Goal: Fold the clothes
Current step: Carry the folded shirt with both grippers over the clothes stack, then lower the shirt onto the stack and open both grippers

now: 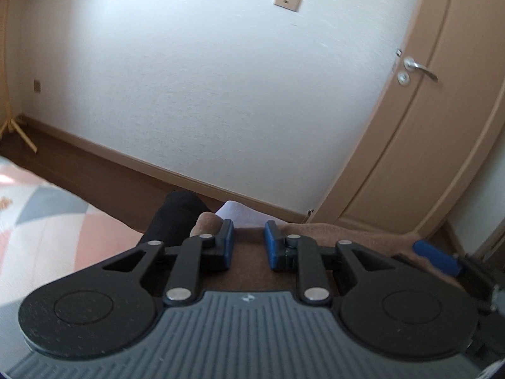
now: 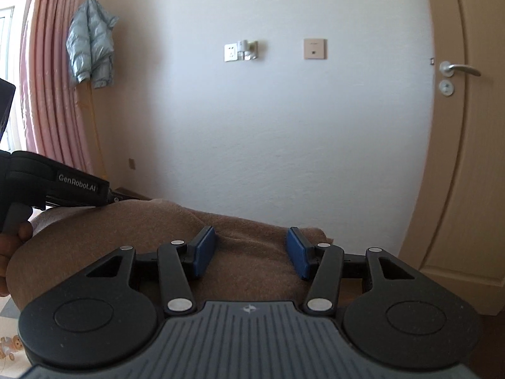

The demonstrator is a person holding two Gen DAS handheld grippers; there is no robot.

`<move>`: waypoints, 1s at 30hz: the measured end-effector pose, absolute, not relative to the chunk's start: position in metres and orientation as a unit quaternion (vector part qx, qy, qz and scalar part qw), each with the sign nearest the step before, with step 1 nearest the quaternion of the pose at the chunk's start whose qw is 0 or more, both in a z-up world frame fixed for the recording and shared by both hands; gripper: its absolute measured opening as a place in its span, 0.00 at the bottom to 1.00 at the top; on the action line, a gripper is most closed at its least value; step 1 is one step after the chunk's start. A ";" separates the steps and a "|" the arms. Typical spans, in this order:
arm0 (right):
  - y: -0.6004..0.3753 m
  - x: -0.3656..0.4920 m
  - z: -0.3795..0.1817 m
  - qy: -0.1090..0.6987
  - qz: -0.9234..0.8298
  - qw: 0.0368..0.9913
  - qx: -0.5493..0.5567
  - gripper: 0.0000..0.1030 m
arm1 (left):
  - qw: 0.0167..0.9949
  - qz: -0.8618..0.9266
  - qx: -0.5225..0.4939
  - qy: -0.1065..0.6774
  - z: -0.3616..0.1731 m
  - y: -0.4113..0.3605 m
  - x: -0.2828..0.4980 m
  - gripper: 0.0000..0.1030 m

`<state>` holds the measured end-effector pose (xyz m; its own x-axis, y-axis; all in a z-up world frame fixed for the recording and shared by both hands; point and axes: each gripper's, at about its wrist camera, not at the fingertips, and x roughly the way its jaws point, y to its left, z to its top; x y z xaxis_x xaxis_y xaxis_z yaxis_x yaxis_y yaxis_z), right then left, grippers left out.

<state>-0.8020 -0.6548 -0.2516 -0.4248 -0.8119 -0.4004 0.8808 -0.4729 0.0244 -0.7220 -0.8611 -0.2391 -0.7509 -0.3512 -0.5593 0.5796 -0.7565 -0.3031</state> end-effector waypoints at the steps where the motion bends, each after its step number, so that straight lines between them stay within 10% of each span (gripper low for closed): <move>1: -0.653 -0.800 -0.256 0.095 -0.839 0.506 0.175 0.51 | 0.256 -0.907 0.242 0.231 -0.242 -0.858 -0.721 0.20; 9: -0.643 -0.794 -0.227 0.127 -0.835 0.512 0.160 0.55 | 0.296 -0.904 0.251 0.178 -0.211 -0.830 -0.703 0.20; 19: -0.544 -0.767 -0.147 0.072 -0.825 0.518 0.214 0.82 | 0.392 -0.858 0.267 0.196 -0.132 -0.742 -0.601 0.57; 30: -0.437 -0.674 -0.136 0.088 -0.793 0.500 0.337 0.91 | 0.403 -0.801 0.354 0.266 -0.117 -0.603 -0.495 0.66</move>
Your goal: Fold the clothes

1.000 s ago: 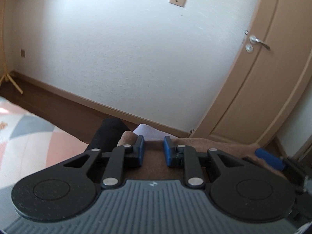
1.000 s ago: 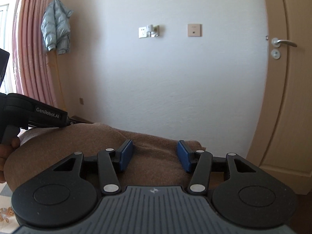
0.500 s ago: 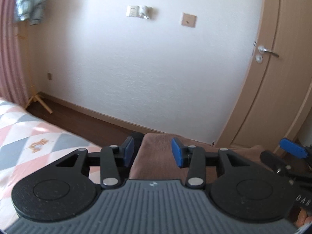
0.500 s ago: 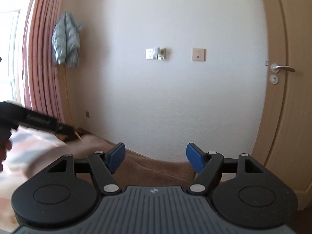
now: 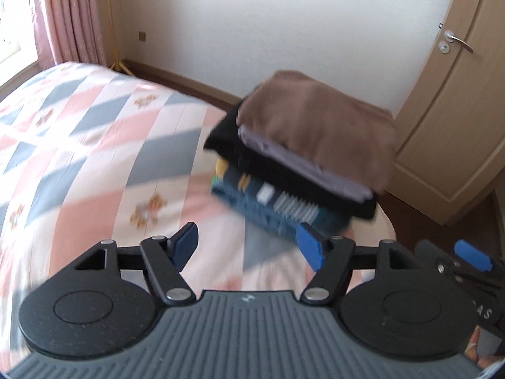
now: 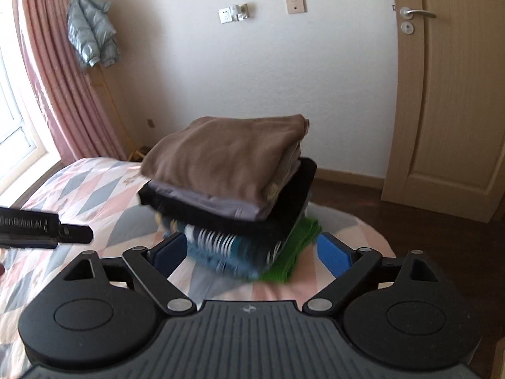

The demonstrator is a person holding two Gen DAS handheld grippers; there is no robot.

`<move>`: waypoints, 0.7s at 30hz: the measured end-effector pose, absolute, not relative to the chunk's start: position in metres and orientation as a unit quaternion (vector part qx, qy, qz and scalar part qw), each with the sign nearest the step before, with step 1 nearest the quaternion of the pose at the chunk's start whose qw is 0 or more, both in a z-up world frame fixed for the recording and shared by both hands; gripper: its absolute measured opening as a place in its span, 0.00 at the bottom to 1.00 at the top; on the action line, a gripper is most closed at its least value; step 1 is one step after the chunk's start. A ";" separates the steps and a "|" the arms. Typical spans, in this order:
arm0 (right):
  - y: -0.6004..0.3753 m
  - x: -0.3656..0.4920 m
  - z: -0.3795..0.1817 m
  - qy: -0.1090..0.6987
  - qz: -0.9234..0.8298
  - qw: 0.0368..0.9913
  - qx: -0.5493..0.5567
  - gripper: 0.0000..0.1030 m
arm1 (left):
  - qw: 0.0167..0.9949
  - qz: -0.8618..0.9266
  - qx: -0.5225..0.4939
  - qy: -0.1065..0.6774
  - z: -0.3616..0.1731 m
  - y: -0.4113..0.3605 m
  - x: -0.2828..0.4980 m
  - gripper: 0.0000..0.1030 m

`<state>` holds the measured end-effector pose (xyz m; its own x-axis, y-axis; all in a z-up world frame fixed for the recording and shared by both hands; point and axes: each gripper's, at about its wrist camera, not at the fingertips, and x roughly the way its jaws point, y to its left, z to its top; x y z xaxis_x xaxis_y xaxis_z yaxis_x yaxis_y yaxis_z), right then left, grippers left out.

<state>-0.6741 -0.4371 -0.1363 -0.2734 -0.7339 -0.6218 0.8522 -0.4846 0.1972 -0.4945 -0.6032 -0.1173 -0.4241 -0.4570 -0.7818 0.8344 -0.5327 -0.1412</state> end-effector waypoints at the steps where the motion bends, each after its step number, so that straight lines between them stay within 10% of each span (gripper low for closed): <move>1: -0.428 -0.669 -0.131 0.086 -0.792 0.501 0.338 0.92 | 0.404 -0.799 0.356 0.268 -0.114 -0.593 -0.489 0.69; 21: -0.365 -0.600 -0.061 0.172 -0.805 0.450 0.345 0.98 | 0.447 -0.782 0.372 0.223 -0.076 -0.487 -0.429 0.94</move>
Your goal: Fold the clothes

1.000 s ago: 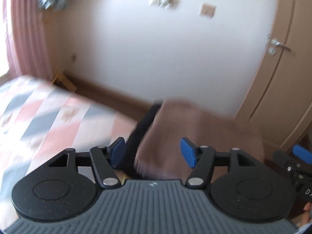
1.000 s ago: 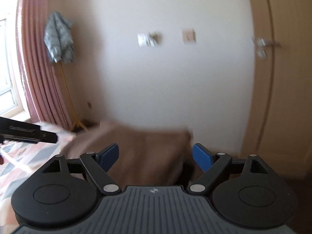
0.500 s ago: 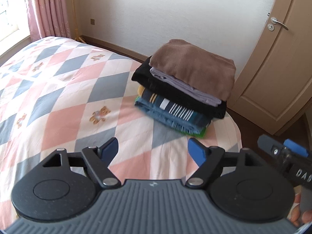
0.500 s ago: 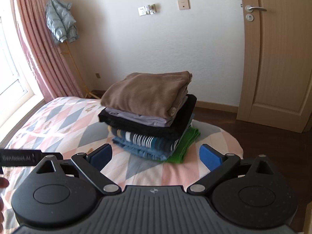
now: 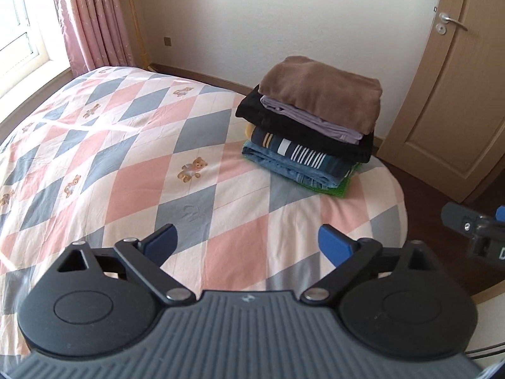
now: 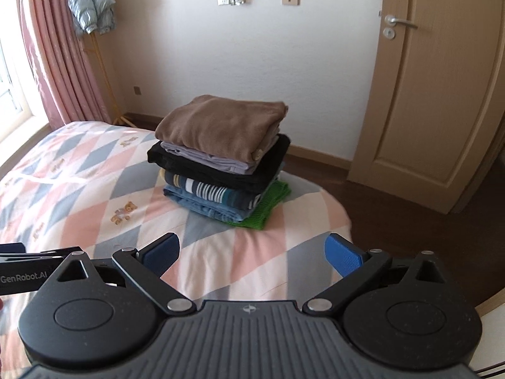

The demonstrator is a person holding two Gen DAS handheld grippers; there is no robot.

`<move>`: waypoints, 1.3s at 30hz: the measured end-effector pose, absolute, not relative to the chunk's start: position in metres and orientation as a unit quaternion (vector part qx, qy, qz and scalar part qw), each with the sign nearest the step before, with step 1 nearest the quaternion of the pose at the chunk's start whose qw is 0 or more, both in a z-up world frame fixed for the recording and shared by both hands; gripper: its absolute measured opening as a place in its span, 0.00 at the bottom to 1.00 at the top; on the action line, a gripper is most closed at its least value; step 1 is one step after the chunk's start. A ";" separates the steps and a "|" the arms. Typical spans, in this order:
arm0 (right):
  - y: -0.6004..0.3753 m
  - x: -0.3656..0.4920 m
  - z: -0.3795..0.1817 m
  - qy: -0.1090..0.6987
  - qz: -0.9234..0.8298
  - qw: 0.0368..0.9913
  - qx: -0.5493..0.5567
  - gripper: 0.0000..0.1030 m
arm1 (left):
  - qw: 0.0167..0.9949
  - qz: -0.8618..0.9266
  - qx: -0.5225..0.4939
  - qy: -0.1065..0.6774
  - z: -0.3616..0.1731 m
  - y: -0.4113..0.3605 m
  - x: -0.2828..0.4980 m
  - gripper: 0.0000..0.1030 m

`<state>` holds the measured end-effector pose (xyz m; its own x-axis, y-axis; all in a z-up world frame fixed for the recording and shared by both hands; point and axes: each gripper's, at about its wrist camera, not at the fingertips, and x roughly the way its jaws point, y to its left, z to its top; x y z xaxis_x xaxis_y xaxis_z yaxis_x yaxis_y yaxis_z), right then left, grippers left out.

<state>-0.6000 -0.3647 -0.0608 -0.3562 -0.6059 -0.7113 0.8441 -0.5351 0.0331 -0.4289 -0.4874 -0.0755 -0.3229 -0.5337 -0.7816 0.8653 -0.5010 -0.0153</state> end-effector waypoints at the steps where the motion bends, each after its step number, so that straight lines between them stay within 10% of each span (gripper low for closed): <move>1: -0.363 -0.597 -0.058 0.174 -0.809 0.446 0.341 1.00 | 0.448 -0.783 0.370 0.221 -0.073 -0.484 -0.427 0.94; 39: -0.395 -0.608 -0.105 0.207 -0.778 0.423 0.416 1.00 | 0.459 -0.755 0.416 0.214 -0.107 -0.497 -0.439 0.99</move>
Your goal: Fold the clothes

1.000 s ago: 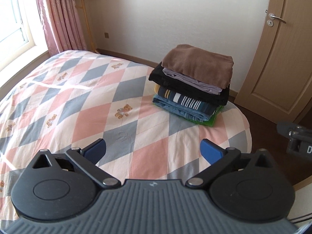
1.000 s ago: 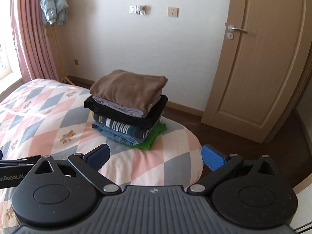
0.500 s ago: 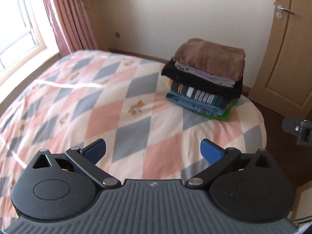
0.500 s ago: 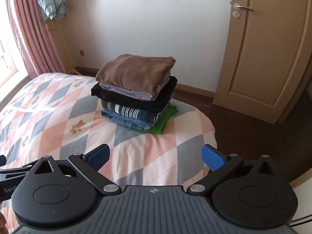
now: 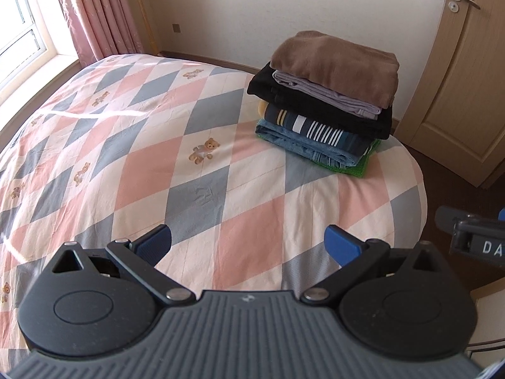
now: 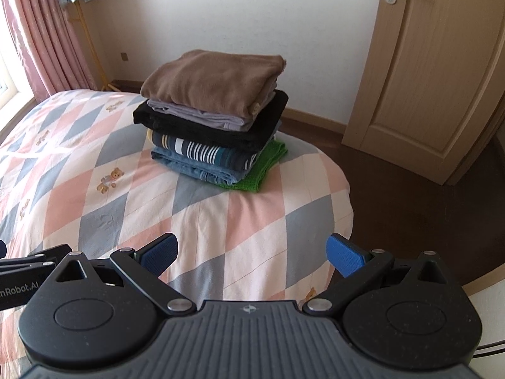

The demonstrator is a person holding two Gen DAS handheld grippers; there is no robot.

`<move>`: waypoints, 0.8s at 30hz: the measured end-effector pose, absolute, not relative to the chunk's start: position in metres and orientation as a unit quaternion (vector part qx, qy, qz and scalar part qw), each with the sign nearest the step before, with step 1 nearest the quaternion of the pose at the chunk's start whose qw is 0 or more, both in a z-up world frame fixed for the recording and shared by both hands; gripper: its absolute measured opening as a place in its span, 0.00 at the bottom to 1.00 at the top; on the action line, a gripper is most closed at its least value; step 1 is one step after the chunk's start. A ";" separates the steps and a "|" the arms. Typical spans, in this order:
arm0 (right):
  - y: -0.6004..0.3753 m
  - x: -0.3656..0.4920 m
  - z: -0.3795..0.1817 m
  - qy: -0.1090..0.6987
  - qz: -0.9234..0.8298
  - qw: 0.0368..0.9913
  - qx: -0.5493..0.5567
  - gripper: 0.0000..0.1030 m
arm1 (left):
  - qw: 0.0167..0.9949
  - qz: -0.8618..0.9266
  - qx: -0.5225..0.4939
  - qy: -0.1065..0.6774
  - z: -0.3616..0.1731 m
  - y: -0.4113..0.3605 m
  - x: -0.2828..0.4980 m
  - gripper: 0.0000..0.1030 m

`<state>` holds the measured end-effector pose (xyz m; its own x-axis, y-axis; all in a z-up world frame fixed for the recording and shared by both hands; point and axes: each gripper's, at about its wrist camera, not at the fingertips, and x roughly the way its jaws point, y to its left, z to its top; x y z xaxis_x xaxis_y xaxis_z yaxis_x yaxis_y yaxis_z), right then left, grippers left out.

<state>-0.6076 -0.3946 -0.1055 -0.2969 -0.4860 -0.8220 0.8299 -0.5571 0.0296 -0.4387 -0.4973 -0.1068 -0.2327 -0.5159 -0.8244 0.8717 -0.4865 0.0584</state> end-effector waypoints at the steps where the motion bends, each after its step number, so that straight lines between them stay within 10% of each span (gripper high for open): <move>1: -0.397 -0.608 -0.107 0.206 -0.777 0.422 0.418 1.00 | 0.458 -0.755 0.417 0.215 -0.107 -0.500 -0.440 0.99; 24: -0.426 -0.629 -0.138 0.211 -0.768 0.401 0.453 1.00 | 0.431 -0.751 0.451 0.215 -0.136 -0.541 -0.474 0.99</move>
